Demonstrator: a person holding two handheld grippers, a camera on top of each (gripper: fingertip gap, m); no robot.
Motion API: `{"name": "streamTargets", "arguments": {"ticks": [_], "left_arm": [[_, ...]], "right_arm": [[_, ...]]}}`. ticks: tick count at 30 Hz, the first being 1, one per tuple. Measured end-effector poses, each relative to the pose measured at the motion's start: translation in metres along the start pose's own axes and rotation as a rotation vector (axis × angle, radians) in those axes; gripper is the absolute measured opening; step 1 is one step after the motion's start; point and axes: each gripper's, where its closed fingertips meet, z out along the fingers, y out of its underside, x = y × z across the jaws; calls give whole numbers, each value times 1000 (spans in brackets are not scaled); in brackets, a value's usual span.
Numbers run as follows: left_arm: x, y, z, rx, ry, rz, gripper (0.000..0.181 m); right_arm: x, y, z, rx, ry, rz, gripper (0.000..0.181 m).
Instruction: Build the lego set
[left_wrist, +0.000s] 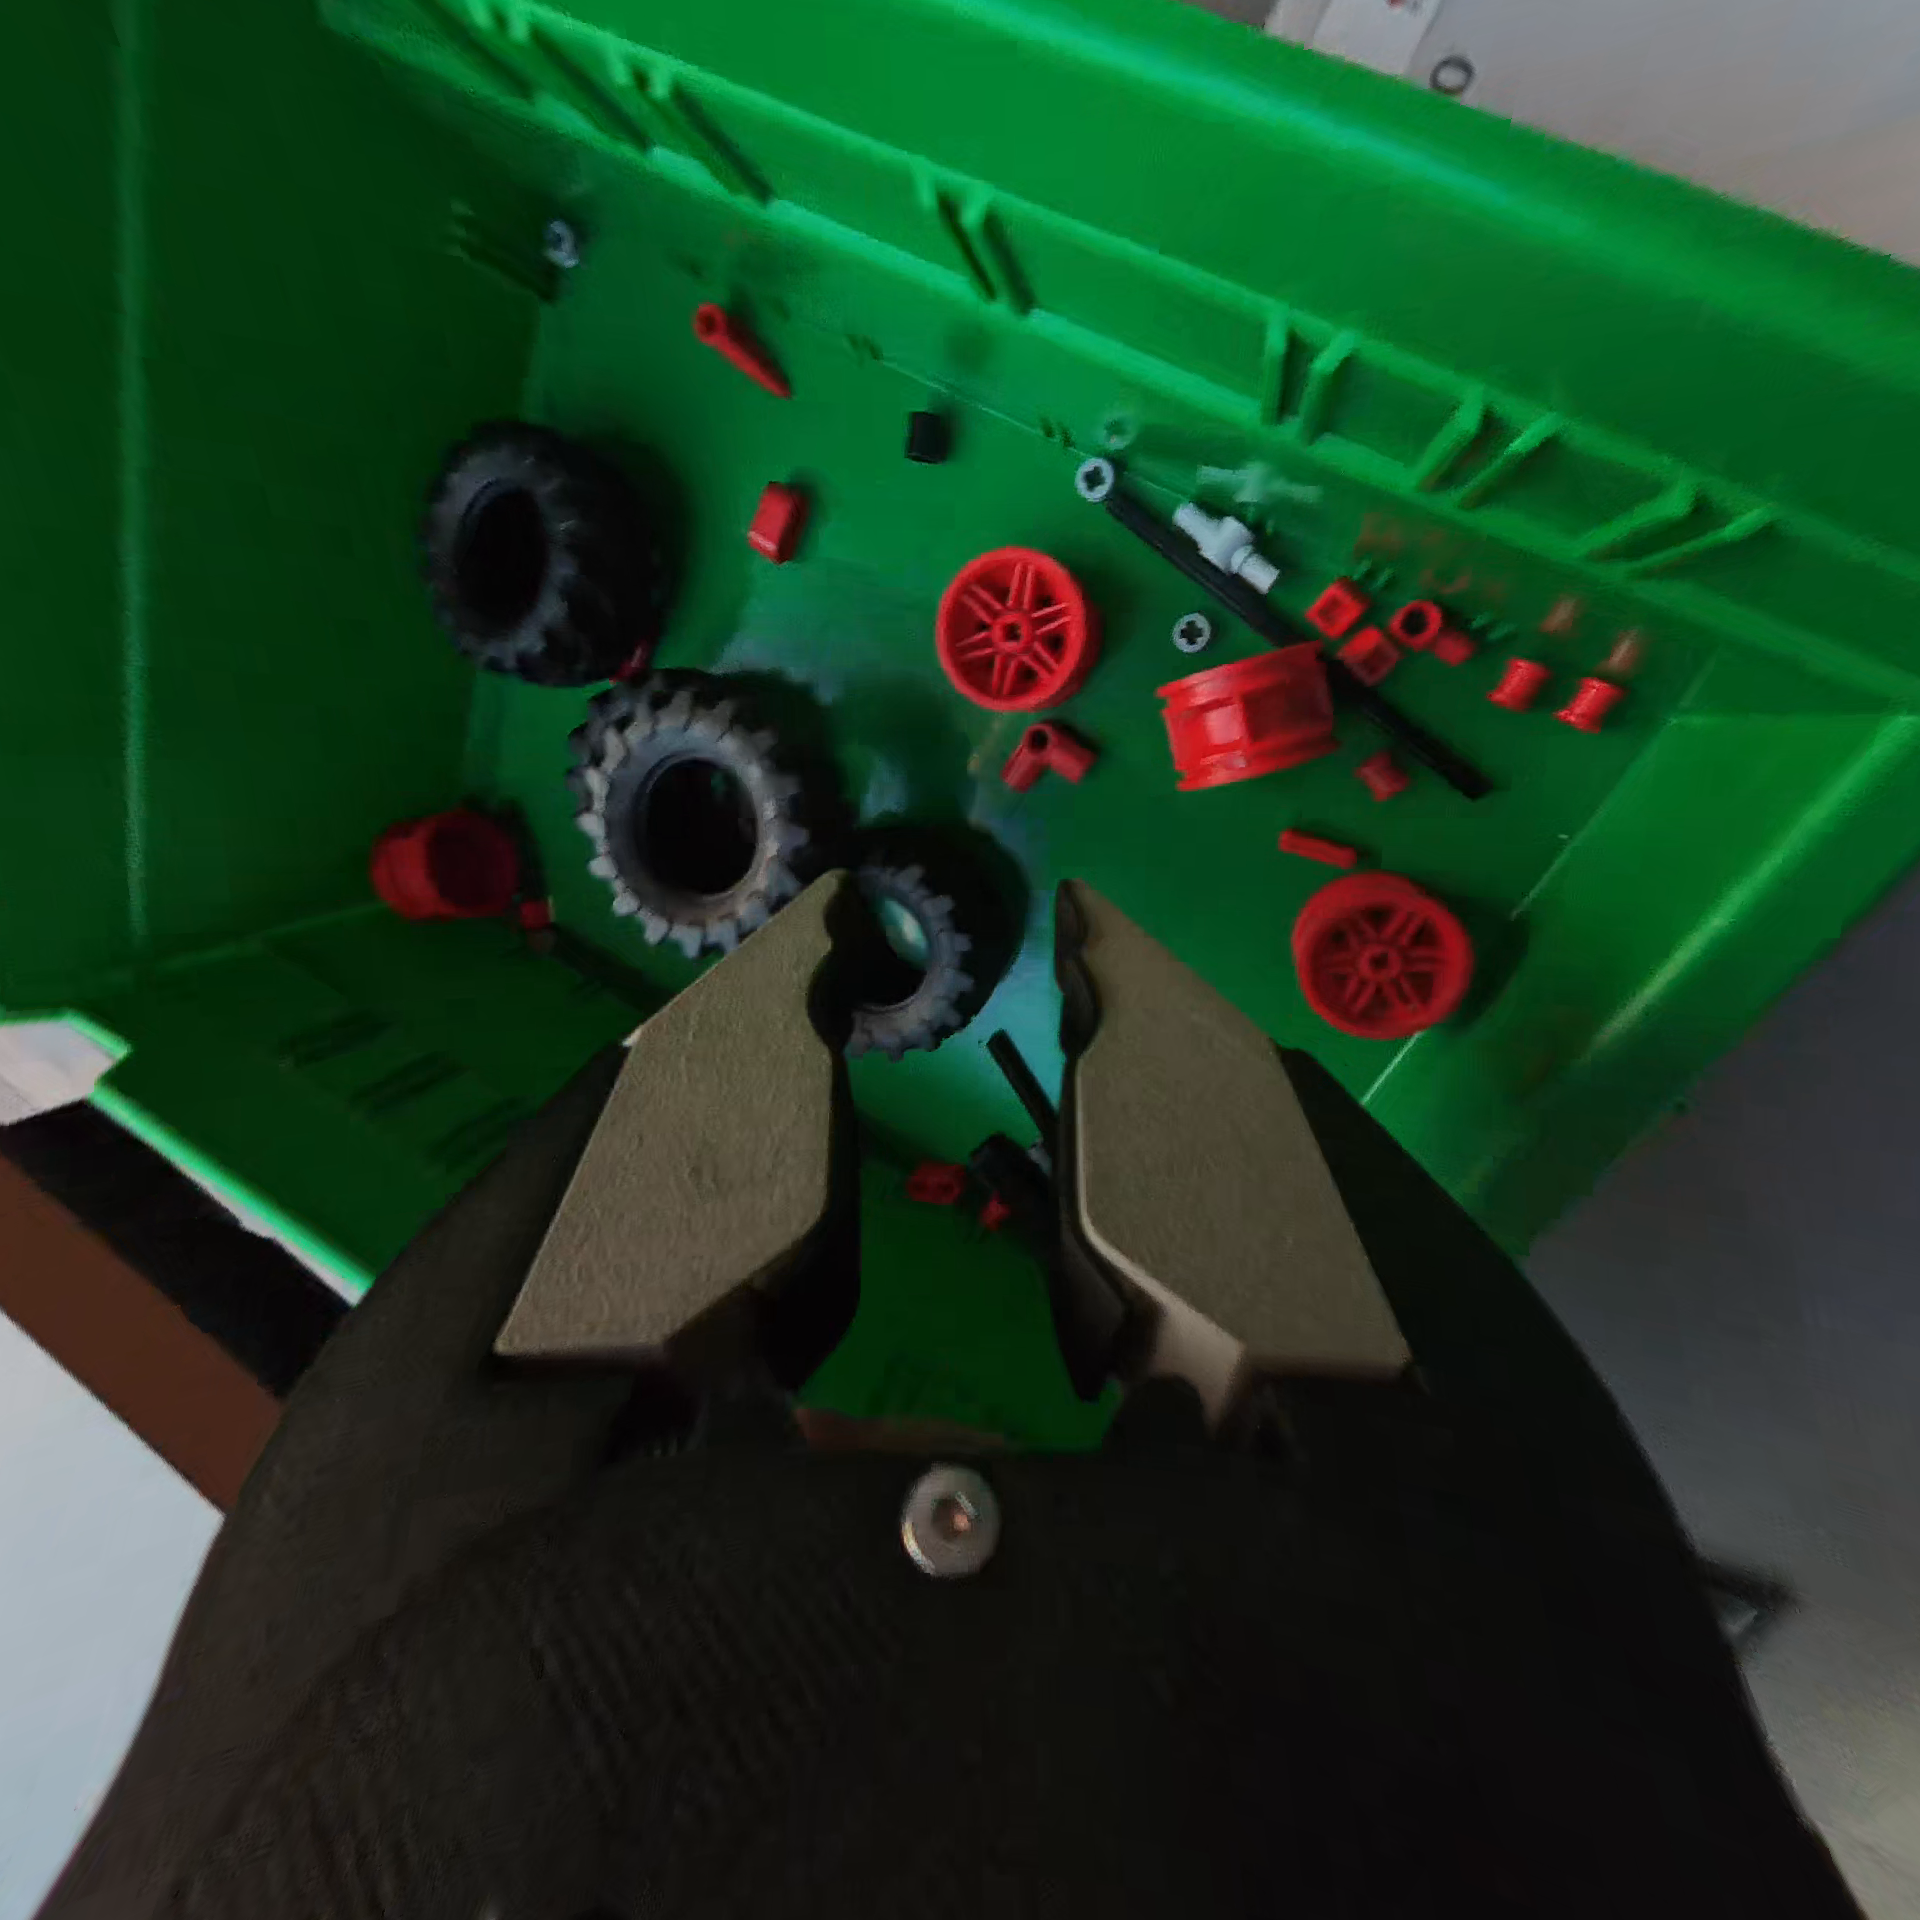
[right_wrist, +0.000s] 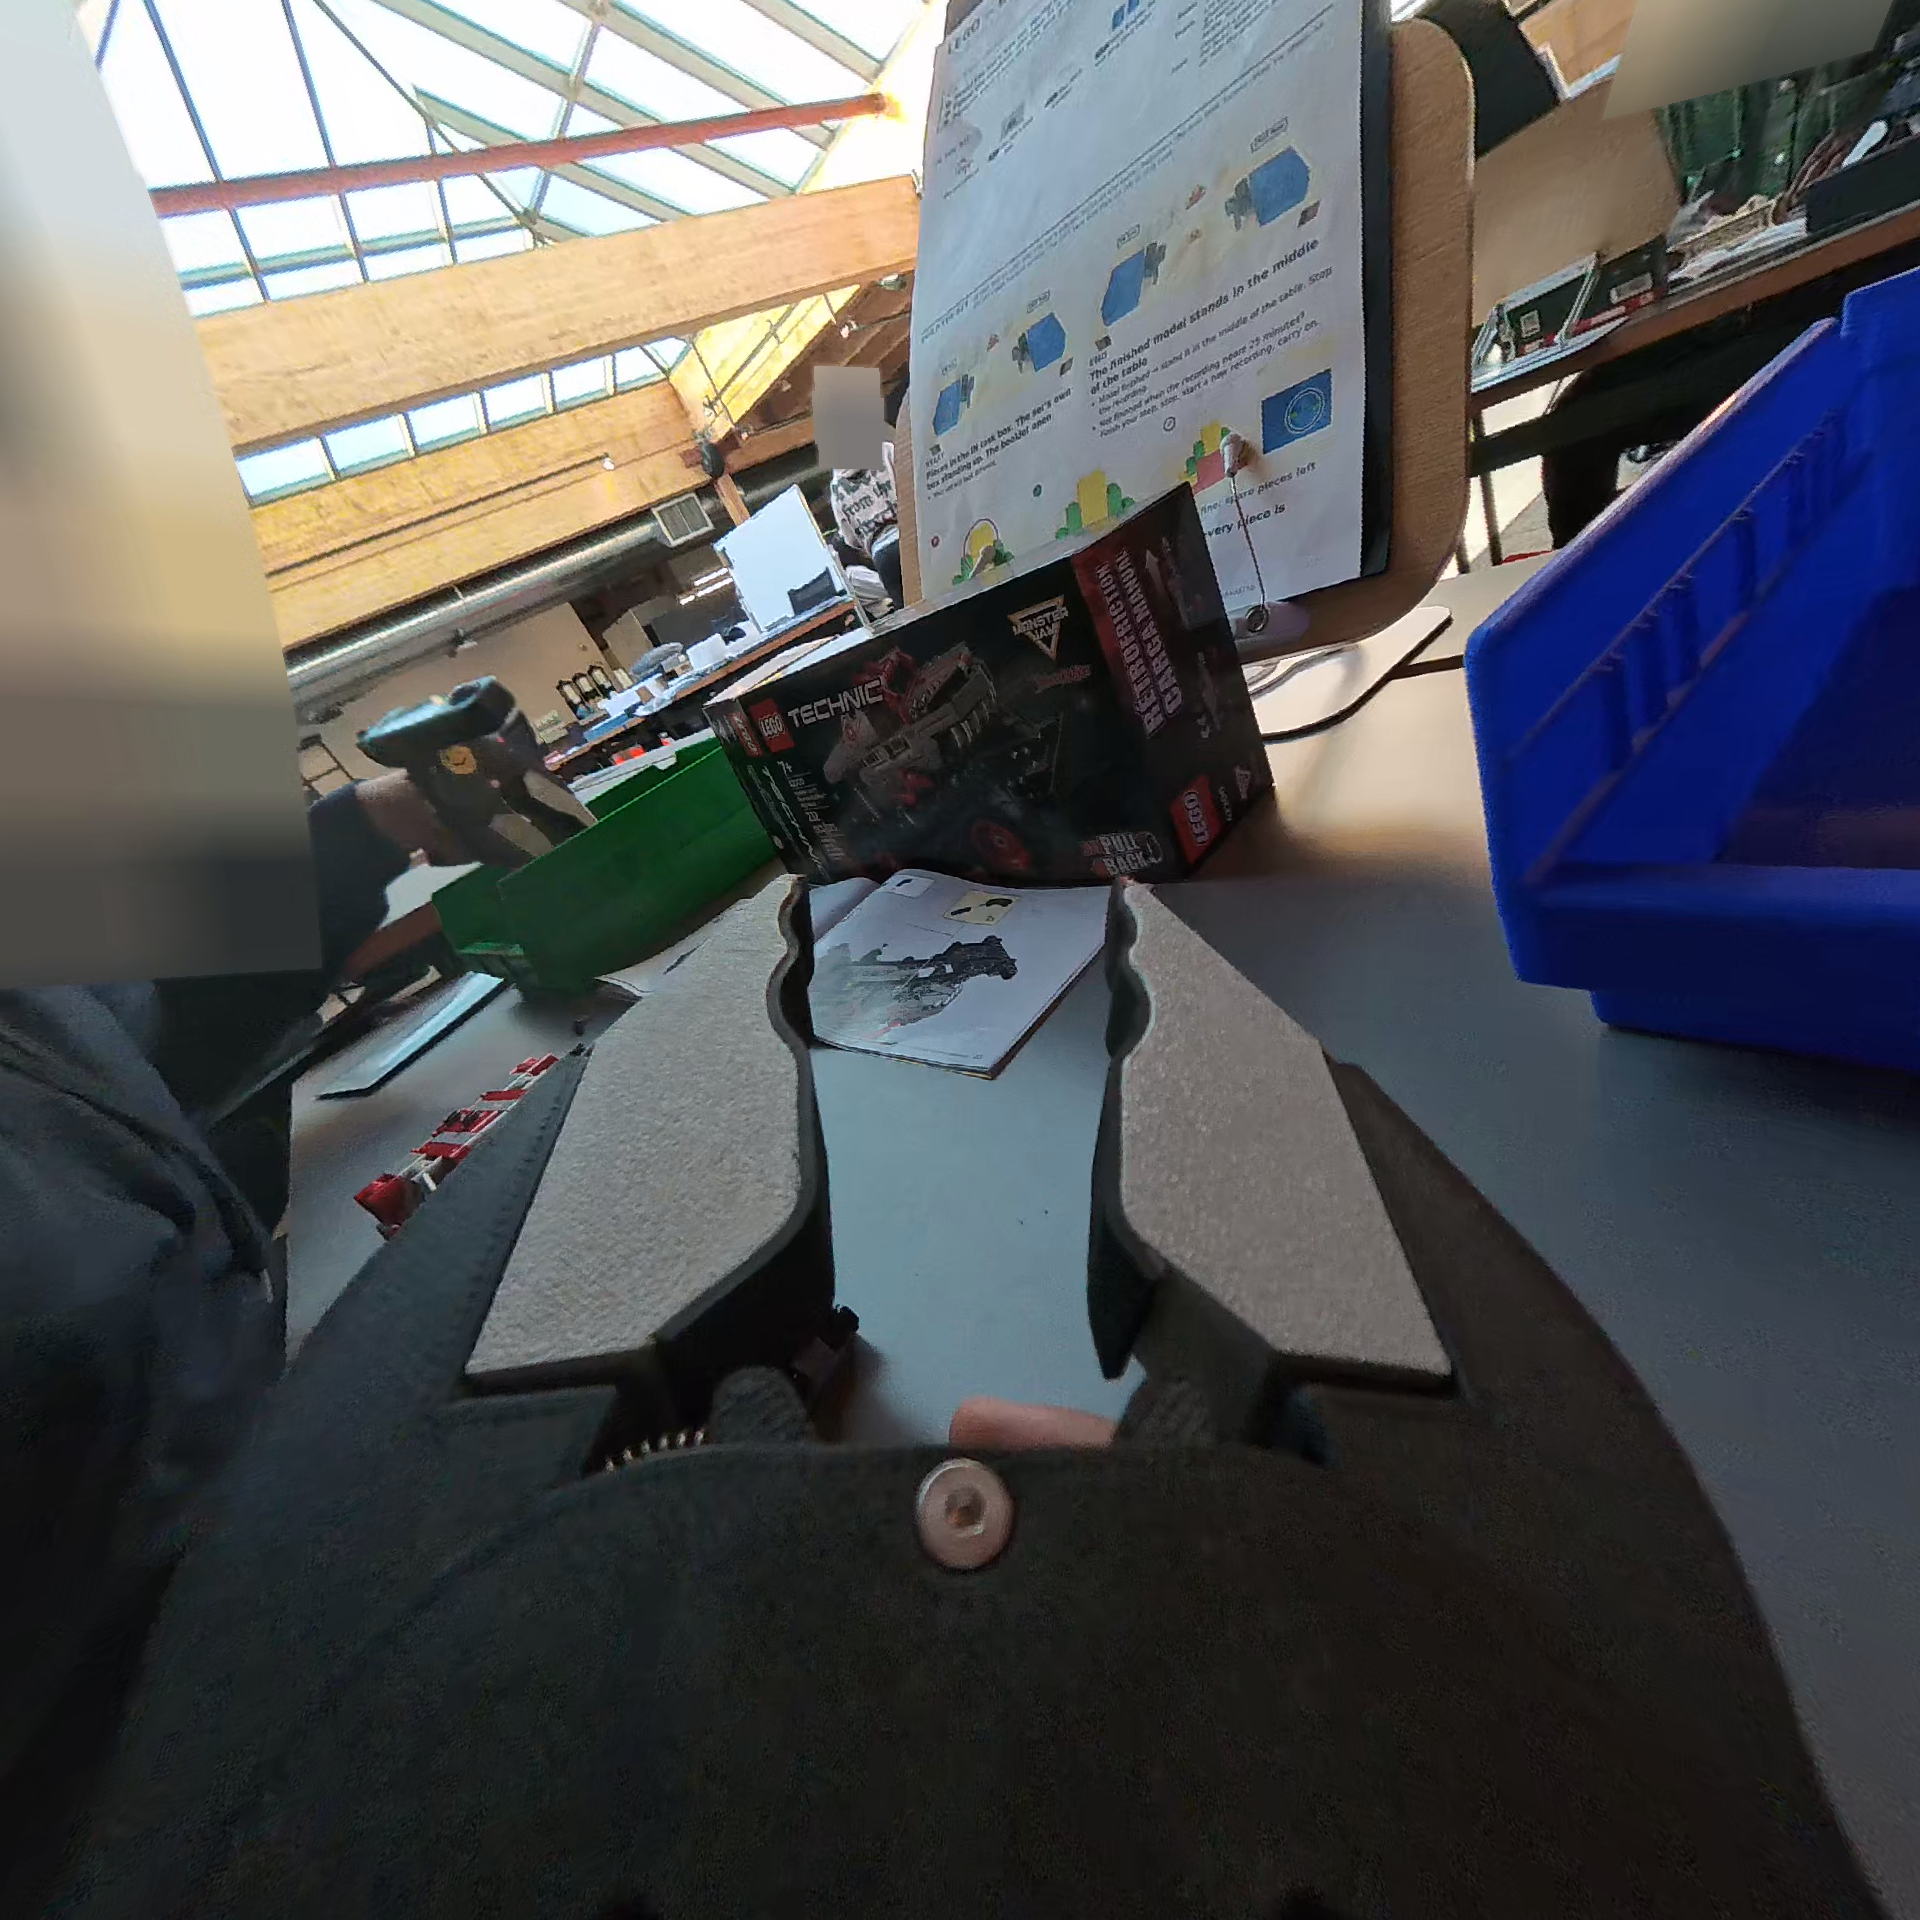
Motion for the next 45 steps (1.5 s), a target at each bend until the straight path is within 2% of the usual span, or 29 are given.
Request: {"name": "streamTargets", "arguments": {"ticks": [3,6,7,9,11,12,14,16,18,21,24,29,33,35,37,38,41,45], "left_arm": [[13,11,-18,19,103,4,45],[56,26,-21,-38,321,54,51],[63,29,-16,-72,343,70,51],[63,37,2,-167,292,98,48],[65,48,15,-272,290,148,38],[63,40,18,-239,300,148,36],[28,25,25,-194,131,83,25],[13,15,17,-123,114,20,13],[-5,1,5,-2,58,-44,27],[-23,-3,-13,118,0,-108,29],[-22,-10,-26,246,2,-129,29],[-56,-27,-59,499,-158,-255,31],[-74,-21,-72,579,-229,-320,30],[-87,-17,-81,634,-324,-389,18],[-86,-17,-86,687,-341,-401,14],[-86,-15,-88,692,-354,-400,9],[-93,-6,-94,684,-425,-397,8],[-101,7,-95,707,-420,-456,7]], "right_arm": [[0,0,1,-3,-7,9,54],[0,1,1,-6,-16,18,54],[0,1,2,-6,-19,20,54],[0,1,2,-6,-22,21,54],[0,0,1,-3,-21,21,54],[0,0,1,-1,-21,21,54],[0,-1,0,6,-22,27,54],[0,-2,-1,16,-20,35,53],[2,-3,-2,24,-16,45,53],[5,-3,-2,25,-20,77,55],[9,-5,-3,39,-16,99,59],[18,-9,-6,65,24,121,61],[23,-10,-8,76,45,137,61],[25,-11,-8,81,58,137,62],[26,-11,-9,85,70,136,62],[27,-11,-9,87,77,134,62],[29,-12,-10,94,89,133,62],[32,-15,-9,110,113,109,62]]}}
